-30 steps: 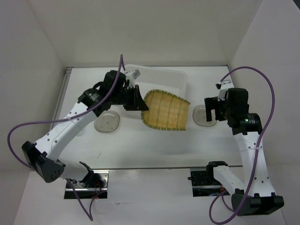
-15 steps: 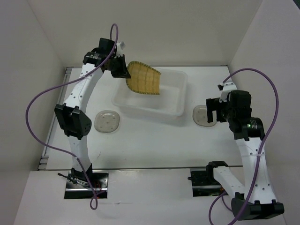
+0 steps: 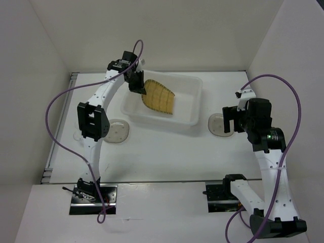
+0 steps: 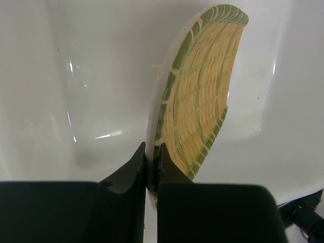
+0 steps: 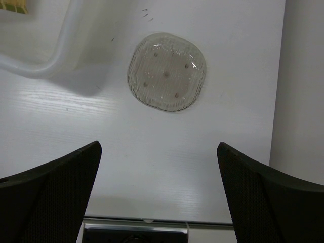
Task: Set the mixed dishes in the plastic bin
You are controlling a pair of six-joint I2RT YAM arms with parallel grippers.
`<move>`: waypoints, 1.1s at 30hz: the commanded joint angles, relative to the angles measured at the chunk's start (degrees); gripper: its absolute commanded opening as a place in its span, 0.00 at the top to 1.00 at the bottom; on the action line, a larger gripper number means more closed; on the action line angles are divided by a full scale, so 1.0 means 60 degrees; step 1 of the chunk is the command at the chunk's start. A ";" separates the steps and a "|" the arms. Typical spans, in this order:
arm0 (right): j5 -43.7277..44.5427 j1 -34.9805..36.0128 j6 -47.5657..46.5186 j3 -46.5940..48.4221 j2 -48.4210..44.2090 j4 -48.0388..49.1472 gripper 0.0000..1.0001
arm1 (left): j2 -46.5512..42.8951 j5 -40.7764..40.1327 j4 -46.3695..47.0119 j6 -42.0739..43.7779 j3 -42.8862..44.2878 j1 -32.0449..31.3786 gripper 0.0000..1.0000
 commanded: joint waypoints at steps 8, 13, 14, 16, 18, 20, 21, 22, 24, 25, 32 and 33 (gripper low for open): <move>0.0090 0.0087 -0.0040 -0.0109 -0.0102 -0.0006 0.00 | 0.0157 -0.1068 0.0739 0.0331 -0.1739 -0.0345 0.97; 0.0090 0.0087 -0.0040 -0.0109 -0.0102 -0.0006 0.00 | 0.0157 -0.1858 0.1107 0.0141 -0.2650 -0.0433 0.78; 0.0090 0.0087 -0.0040 -0.0109 -0.0102 -0.0006 0.00 | 0.0070 -0.2150 0.1107 0.0141 -0.2651 -0.0433 0.71; 0.0090 0.0087 -0.0040 -0.0109 -0.0102 -0.0006 0.00 | -0.0019 -0.2270 0.1224 0.0038 -0.2768 -0.0433 0.63; 0.0090 0.0087 -0.0040 -0.0109 -0.0102 -0.0006 0.00 | -0.0019 -0.2489 0.1224 0.0038 -0.2768 -0.0433 0.44; 0.0090 0.0087 -0.0040 -0.0109 -0.0102 -0.0006 0.00 | -0.0019 -0.2490 0.1108 0.0038 -0.2578 -0.0345 0.36; 0.0090 0.0087 -0.0040 -0.0109 -0.0102 -0.0006 0.00 | -0.0019 -0.2765 0.1107 0.0038 -0.2418 -0.0345 0.32; 0.0090 0.0087 -0.0040 -0.0109 -0.0102 -0.0006 0.00 | -0.0019 -0.2956 0.0947 -0.0049 -0.2286 -0.0345 0.24; 0.0090 0.0087 -0.0040 -0.0109 -0.0102 -0.0006 0.00 | -0.0543 -0.3860 0.0858 -0.0457 -0.1876 -0.0345 0.16; 0.0192 0.0087 0.0047 -0.0109 -0.0102 -0.0006 0.00 | -0.0894 -0.4273 0.0858 -0.0605 -0.1759 -0.0432 0.16; 0.0807 -0.0103 0.0385 -0.0021 -0.0074 0.0373 0.00 | -0.4018 -0.4366 0.1800 -0.0885 -0.0092 -0.0726 0.00; 0.0939 -0.0104 0.0268 0.0081 0.0058 0.0534 0.00 | -0.4018 -0.4365 0.1389 -0.0972 0.0260 -0.0726 0.00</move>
